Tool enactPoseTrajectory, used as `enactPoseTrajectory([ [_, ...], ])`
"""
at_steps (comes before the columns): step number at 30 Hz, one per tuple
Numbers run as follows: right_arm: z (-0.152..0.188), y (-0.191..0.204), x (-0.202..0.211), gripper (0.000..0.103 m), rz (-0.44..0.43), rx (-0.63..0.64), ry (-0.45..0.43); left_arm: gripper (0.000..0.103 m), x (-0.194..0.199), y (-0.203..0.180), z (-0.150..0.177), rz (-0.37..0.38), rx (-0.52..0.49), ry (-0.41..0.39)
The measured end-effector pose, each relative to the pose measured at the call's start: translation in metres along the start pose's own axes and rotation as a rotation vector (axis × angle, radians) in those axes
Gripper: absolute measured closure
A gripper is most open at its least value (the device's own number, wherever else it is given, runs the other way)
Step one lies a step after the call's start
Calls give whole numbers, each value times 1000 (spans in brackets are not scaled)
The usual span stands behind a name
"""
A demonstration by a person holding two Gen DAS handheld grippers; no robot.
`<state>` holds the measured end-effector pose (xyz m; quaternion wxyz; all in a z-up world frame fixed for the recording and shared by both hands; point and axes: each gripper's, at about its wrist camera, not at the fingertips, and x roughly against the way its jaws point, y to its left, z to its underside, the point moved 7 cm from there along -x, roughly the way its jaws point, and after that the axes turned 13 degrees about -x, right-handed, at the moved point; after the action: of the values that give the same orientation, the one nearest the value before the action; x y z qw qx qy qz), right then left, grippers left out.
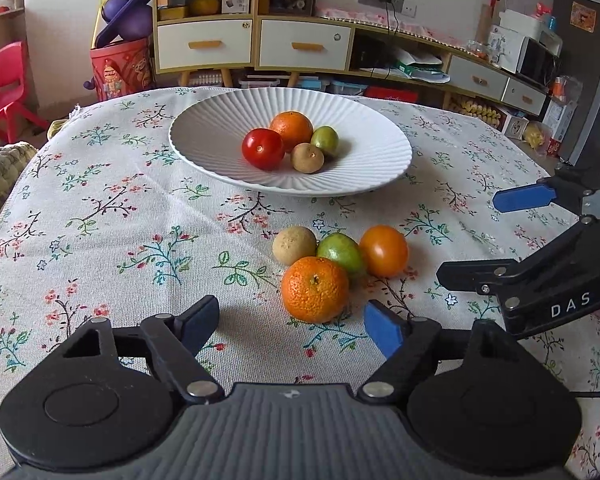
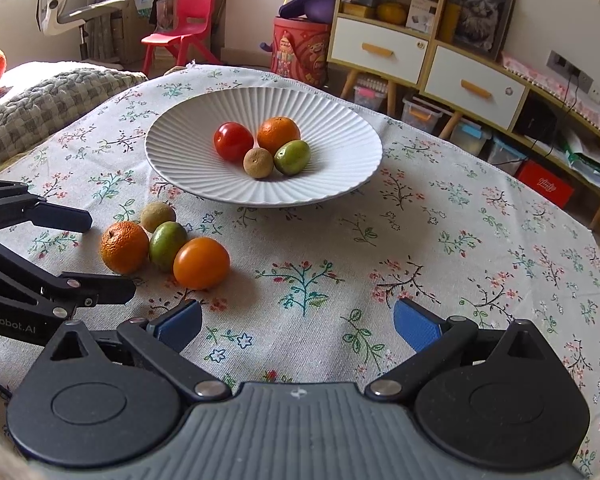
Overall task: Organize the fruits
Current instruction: 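Grasp a tangerine with the left gripper while the right gripper approaches the orange tomato, then lift the tangerine with the left gripper while the right gripper grasps the small orange tomato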
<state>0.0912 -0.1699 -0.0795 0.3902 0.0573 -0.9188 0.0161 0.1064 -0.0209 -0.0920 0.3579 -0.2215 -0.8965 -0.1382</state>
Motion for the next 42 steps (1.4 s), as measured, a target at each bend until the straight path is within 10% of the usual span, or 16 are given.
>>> enactPoseTrajectory([
  [13, 2, 3, -4, 1, -4, 14, 14, 81, -1, -7, -9, 47, -41, -27],
  [32, -1, 36, -20, 2, -27, 89, 28, 82, 12, 13, 2, 1, -55, 15],
  [42, -4, 45, -19, 23, -56, 111, 15, 82, 15, 18, 5, -4, -52, 18],
])
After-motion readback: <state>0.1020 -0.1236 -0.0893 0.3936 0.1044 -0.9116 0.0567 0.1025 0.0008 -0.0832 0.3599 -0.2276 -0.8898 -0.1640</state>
